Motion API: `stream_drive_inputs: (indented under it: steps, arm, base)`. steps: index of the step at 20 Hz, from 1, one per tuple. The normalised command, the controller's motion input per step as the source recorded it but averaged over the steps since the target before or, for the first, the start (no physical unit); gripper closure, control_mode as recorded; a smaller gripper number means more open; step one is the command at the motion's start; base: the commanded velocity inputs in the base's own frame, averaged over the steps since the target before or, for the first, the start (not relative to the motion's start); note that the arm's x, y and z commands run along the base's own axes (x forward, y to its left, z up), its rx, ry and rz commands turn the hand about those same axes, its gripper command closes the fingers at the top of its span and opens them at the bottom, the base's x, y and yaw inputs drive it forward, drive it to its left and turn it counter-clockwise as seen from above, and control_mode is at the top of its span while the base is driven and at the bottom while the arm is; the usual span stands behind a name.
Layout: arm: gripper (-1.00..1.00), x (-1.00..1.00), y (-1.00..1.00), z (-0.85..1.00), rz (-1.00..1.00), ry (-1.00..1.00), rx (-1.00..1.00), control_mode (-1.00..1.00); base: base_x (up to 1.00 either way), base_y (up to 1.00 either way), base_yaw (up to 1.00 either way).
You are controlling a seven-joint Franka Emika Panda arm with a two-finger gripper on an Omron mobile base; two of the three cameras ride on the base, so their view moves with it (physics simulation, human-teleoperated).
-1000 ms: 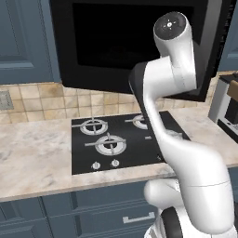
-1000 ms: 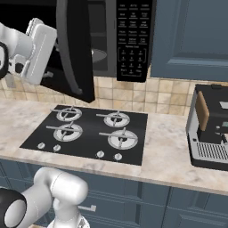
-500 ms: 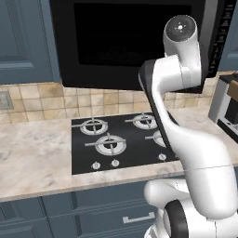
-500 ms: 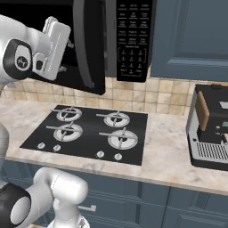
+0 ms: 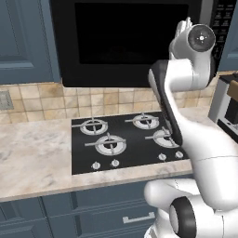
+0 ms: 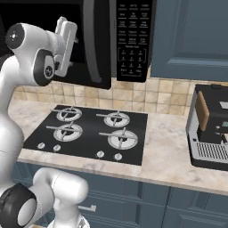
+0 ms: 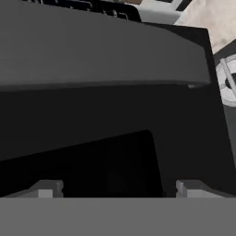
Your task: Transport the steak from the fridge to the microwave and turn on the microwave.
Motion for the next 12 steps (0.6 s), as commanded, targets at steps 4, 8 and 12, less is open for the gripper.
stream_drive_inputs:
  steps: [4,8,12]
  arm:
    - [-1.00,0.29,0.01,-0.10,0.25,-0.18,0.00,-1.00]
    - [-1.00,0.35,0.02,-0.09,0.24,-0.15,0.00,-1.00]
    - [-1.00,0.31,0.03,-0.01,0.23,-0.10,0.00,-1.00]
  base:
    - [0.00,0.00,0.00]
    - [0.00,0.00,0.00]
    - [0.00,0.00,0.00]
